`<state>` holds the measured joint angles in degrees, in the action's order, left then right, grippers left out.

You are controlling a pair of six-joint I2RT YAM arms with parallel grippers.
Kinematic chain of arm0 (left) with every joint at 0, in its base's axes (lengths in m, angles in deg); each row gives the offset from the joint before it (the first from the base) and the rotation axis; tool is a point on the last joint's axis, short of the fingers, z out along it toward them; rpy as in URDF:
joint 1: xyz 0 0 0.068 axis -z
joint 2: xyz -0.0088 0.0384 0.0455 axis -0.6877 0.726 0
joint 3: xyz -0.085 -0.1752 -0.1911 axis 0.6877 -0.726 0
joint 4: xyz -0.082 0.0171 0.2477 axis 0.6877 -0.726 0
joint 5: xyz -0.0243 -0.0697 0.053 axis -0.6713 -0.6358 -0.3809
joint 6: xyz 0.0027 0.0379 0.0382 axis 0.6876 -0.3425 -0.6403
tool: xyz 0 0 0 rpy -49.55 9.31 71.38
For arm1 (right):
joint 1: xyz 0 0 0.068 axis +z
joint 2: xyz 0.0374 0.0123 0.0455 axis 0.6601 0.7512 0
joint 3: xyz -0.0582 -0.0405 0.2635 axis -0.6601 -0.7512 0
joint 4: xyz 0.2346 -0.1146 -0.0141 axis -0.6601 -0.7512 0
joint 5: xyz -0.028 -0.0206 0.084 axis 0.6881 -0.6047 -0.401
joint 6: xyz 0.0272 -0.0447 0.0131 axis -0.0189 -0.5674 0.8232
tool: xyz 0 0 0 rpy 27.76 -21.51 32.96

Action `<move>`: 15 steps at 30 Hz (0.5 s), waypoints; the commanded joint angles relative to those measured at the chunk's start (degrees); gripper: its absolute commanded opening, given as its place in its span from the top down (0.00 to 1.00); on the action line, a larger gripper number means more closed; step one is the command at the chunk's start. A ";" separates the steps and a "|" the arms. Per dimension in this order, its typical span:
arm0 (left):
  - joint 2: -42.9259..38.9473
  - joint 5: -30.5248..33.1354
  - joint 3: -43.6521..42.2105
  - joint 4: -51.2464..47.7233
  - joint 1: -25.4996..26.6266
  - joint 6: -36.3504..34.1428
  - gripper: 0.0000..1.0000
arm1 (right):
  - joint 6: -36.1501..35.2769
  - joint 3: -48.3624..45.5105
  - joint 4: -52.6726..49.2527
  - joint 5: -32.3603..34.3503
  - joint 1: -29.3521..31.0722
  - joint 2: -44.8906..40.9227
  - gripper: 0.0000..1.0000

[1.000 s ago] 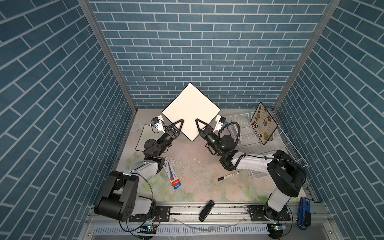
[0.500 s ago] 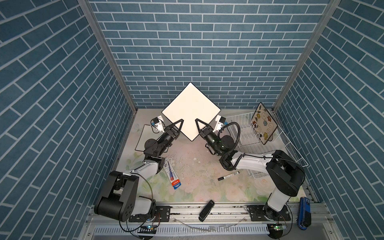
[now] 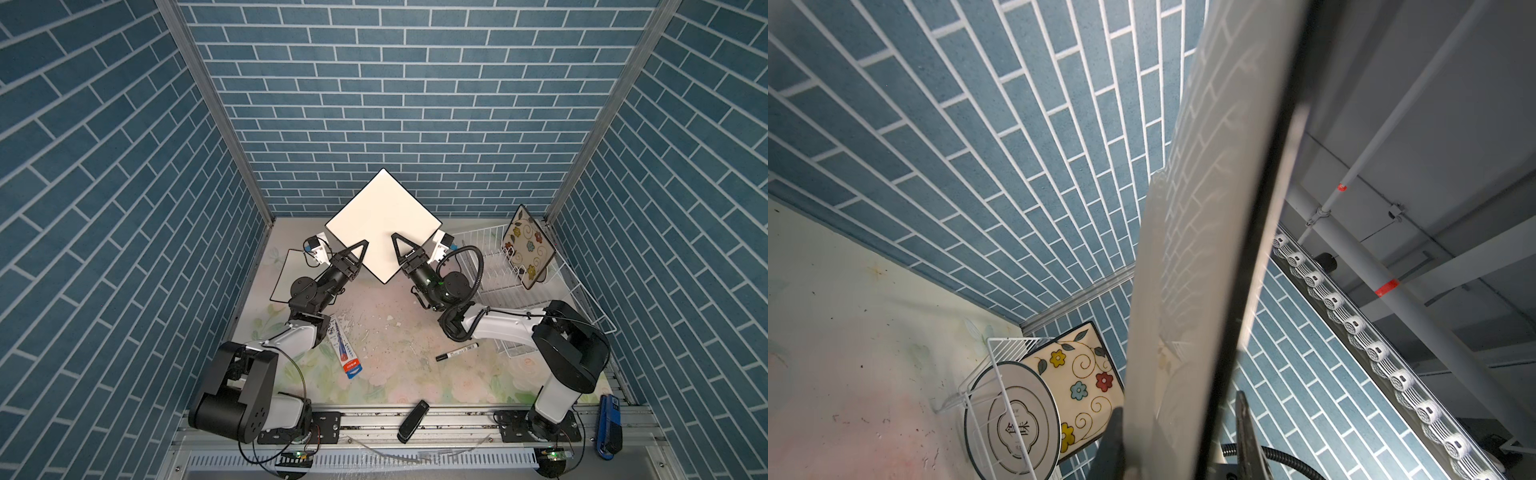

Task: Unload the plates from the dish rack
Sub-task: 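Close the left gripper on the white plate's edge while the right gripper holds it, then open the right gripper and draw it back while the left gripper holds the plate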

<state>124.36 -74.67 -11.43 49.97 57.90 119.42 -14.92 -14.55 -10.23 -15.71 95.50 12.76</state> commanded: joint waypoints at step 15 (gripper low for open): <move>-2.71 2.38 1.30 5.47 0.13 0.99 1.00 | 2.95 -3.03 7.04 5.57 0.21 -2.18 0.01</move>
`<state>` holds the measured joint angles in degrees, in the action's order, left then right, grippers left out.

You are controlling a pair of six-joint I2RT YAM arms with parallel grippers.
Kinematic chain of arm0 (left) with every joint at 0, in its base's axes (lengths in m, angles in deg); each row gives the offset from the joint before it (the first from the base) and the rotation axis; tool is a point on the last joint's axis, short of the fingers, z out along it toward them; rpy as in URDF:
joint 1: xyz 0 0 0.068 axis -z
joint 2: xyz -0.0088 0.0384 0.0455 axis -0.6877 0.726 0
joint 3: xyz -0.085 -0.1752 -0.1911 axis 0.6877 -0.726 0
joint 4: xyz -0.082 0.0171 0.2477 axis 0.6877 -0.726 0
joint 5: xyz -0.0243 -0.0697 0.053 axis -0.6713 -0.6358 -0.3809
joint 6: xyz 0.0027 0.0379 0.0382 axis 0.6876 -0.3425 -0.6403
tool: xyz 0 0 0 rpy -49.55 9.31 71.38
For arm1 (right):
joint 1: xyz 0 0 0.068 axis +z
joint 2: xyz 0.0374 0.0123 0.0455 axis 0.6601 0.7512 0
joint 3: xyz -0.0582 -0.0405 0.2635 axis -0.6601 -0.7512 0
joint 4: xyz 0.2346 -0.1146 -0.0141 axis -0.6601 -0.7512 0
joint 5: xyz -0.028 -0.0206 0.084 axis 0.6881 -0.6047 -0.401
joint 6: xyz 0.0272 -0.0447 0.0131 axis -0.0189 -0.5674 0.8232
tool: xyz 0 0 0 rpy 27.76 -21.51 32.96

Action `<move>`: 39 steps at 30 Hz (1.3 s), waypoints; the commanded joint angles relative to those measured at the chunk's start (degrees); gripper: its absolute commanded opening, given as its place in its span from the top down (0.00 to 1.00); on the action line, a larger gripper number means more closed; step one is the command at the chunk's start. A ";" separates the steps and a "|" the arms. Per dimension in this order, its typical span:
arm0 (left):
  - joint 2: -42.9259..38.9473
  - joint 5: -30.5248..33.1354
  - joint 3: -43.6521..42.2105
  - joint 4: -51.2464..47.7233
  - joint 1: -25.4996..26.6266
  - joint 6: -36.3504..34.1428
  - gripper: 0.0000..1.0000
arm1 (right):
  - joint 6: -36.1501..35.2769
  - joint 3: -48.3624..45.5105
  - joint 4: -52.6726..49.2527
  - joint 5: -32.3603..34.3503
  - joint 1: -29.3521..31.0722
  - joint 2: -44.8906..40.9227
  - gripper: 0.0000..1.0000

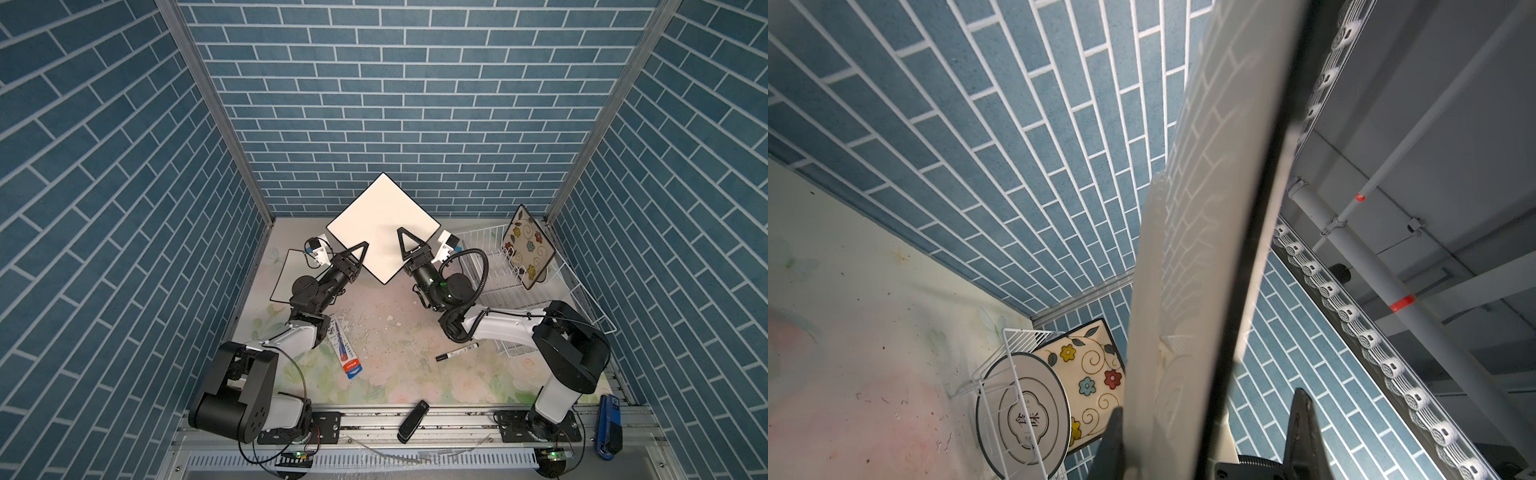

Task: Unload the plates from the dish rack
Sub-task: 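Open the right gripper and draw it back while the left gripper holds the plate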

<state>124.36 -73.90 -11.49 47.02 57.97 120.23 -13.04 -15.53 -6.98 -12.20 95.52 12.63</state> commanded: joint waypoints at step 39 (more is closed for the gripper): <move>-7.59 14.04 -2.01 7.11 -2.78 -1.09 1.00 | 0.19 -11.92 -3.53 8.76 -0.95 -13.31 0.01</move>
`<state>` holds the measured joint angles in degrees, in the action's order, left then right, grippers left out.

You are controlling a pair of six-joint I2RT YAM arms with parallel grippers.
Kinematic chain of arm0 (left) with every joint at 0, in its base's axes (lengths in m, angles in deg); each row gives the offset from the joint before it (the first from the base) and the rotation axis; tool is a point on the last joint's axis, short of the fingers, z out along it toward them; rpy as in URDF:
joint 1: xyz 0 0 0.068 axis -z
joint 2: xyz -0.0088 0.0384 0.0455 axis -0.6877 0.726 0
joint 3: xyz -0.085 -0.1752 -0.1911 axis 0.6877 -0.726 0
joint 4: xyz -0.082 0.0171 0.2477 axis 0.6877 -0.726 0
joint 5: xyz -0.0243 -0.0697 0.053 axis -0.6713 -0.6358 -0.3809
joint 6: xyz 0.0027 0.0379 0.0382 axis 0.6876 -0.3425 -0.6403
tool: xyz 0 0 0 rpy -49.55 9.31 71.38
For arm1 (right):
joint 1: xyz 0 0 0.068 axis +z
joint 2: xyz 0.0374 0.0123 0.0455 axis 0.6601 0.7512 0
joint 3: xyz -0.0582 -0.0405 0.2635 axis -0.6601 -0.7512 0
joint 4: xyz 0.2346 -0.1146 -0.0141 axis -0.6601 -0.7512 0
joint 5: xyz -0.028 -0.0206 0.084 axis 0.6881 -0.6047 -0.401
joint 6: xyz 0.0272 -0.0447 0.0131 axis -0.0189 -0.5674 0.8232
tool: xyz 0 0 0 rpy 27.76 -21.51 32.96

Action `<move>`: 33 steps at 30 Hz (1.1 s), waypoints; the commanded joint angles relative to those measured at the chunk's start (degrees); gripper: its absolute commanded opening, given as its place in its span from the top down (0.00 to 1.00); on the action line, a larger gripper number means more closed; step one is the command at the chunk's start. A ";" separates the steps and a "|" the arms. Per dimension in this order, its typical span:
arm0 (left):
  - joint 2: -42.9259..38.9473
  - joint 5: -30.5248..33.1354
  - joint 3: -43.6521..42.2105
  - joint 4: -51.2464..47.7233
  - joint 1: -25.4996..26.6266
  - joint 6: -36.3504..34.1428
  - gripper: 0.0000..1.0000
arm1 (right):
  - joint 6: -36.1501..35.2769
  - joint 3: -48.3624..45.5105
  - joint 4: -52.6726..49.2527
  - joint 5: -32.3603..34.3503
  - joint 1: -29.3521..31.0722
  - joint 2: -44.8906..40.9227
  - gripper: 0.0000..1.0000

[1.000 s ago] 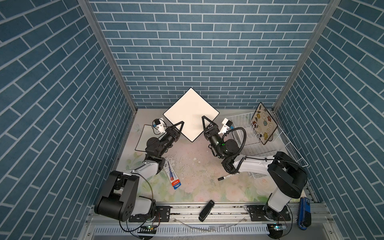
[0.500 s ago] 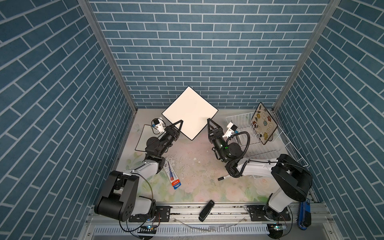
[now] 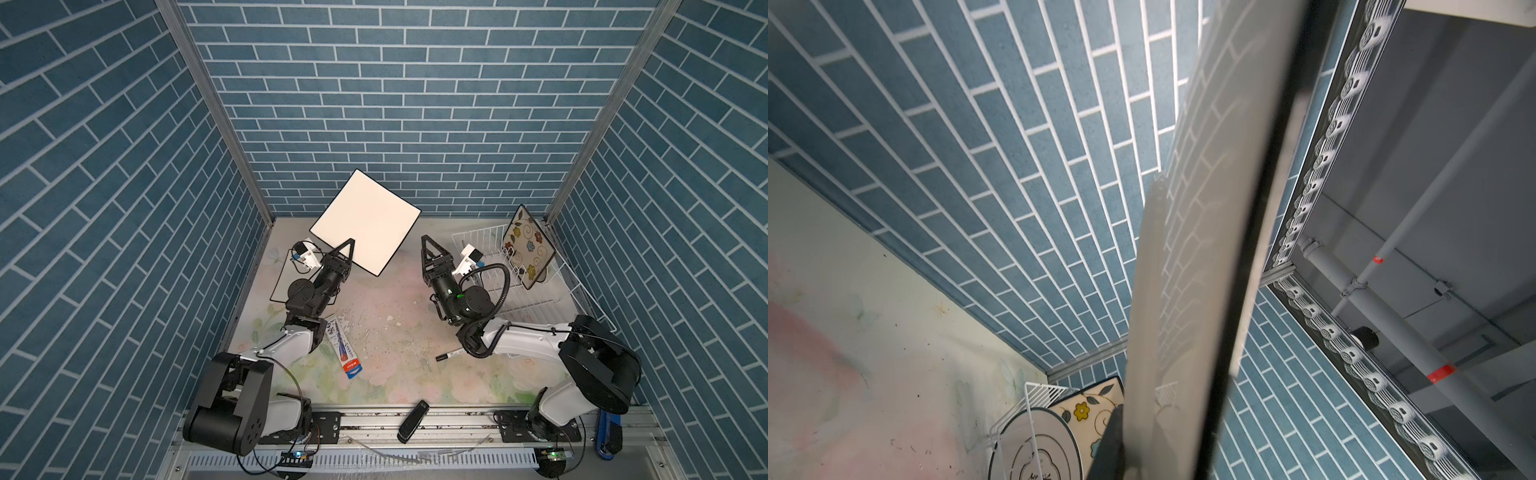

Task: Unload the plates from the dish rack
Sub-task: 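Open the right gripper and draw it back while the left gripper holds the plate, then carry the plate toward the first white plate while the right gripper returns toward the rack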

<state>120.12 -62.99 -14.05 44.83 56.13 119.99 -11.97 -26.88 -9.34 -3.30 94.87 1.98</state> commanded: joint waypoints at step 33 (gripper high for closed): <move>-19.21 -1.52 -6.33 -20.98 -20.04 -1.83 1.00 | -5.99 5.45 -42.66 -25.88 -11.91 -15.17 0.02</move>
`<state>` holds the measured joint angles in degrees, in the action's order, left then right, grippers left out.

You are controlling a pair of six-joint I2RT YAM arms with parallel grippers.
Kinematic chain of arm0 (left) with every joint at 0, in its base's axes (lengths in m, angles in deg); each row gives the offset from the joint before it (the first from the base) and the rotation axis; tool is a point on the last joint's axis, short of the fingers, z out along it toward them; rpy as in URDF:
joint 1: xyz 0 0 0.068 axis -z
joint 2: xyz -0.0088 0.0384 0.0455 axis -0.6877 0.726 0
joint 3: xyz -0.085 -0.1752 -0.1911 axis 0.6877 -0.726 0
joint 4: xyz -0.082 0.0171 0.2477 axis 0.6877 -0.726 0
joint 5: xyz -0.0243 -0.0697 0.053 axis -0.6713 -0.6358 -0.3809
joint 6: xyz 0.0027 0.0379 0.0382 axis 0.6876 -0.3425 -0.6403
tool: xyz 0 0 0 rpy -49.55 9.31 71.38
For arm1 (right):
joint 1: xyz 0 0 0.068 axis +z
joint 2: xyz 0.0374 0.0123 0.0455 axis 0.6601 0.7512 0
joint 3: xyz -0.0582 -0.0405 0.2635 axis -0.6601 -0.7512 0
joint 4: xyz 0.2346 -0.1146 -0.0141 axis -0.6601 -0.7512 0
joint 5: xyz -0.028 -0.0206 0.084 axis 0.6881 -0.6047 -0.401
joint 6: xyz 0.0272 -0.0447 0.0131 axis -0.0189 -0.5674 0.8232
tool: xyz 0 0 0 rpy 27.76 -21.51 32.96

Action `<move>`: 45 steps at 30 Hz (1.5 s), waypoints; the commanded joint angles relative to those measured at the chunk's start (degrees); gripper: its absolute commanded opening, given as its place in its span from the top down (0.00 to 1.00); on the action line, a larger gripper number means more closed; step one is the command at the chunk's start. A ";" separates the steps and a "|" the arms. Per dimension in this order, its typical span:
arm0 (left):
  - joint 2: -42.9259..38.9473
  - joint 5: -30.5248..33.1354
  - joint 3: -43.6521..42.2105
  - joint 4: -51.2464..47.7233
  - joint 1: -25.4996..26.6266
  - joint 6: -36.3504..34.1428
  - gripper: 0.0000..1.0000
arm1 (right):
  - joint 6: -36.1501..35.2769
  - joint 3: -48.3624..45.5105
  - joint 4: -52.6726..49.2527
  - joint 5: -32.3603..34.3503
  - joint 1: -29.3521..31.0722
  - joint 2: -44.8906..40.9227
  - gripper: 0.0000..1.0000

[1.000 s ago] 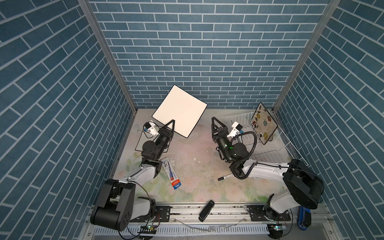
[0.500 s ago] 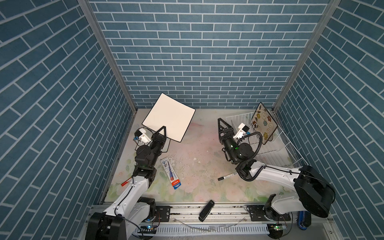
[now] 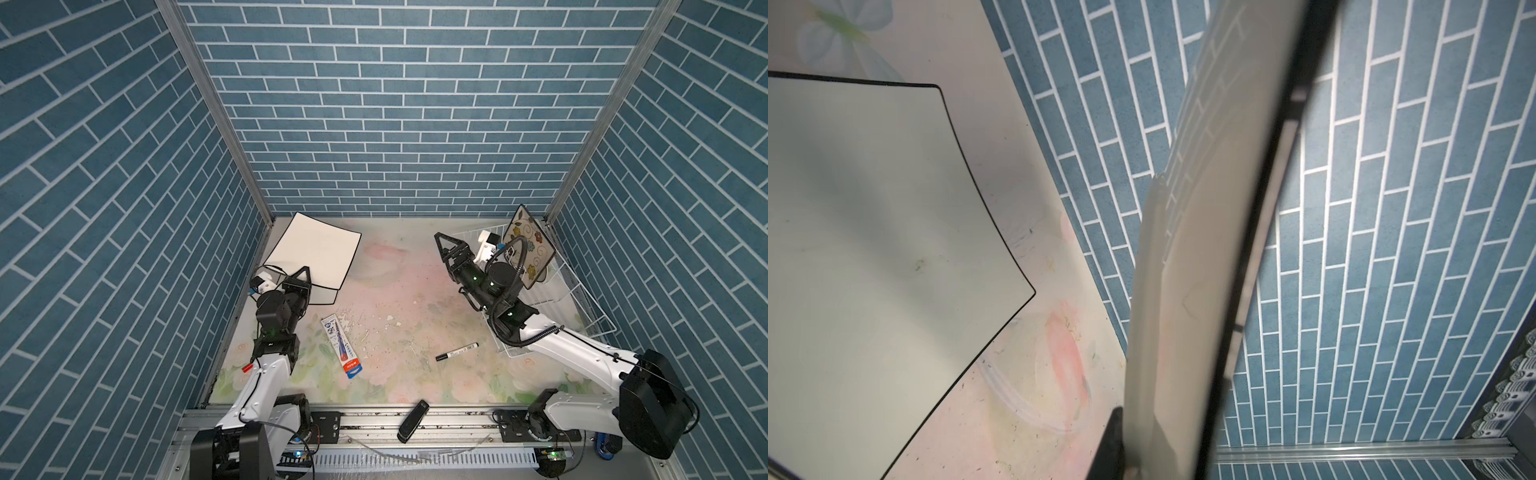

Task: Unload the plates from the dish rack
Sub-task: 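Carry the plate toward the first white plate while the right gripper returns toward the rack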

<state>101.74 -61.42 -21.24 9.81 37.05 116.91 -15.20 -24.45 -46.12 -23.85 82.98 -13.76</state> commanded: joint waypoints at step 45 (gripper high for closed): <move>30.21 -6.28 -1.72 36.93 -11.09 2.61 1.00 | -4.78 22.72 -12.95 -20.96 0.89 27.08 0.10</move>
<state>131.44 -65.97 -24.70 31.69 26.52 119.16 -18.20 -5.30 -58.95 -43.36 83.63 12.14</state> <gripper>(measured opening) 0.155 0.903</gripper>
